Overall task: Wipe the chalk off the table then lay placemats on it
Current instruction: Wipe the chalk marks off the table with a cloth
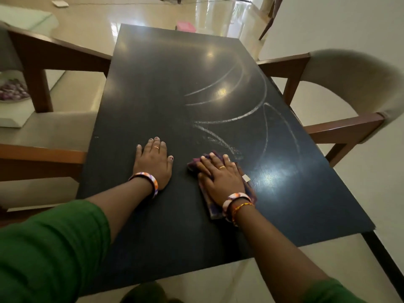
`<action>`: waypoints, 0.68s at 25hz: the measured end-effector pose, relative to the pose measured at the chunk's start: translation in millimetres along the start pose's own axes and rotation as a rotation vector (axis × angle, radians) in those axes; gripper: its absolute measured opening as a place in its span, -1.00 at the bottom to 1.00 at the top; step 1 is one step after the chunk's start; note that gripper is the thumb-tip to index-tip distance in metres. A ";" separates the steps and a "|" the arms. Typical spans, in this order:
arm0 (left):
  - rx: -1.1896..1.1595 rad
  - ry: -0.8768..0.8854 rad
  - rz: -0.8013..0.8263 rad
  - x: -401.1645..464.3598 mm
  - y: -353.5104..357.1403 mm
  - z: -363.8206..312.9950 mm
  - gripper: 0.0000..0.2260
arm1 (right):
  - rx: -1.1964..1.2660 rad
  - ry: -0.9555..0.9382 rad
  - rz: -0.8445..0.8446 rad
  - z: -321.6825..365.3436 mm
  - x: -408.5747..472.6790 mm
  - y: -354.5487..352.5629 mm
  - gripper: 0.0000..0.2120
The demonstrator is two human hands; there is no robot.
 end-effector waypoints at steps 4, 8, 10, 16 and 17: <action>0.038 0.085 0.042 1.4 -4.4 4.7 -0.49 | 0.000 0.342 -0.102 -105.0 12.7 -18.6 -0.53; -0.046 0.152 0.145 5.8 -15.3 14.2 -0.48 | 0.077 0.575 -0.064 -136.0 3.1 -31.2 -0.50; -0.060 0.162 0.183 12.2 -23.1 17.6 -0.52 | 0.044 0.508 -0.036 -98.9 10.7 -27.2 -0.49; -0.022 0.117 0.199 33.6 -37.7 22.9 -0.64 | 0.006 0.035 0.042 3.0 27.3 -3.3 -0.50; -0.020 0.106 0.205 35.0 -38.8 23.3 -0.63 | -0.016 0.056 0.033 -17.7 34.5 -7.2 -0.51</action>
Point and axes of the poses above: each hand's wrist, its own x-axis towards the middle knuckle, its own y-axis out of the palm, z = x × y, the point moved 5 cm from there along x, towards the middle knuckle, and after that the axes turned 9 degrees about y, right-handed, at the moved point
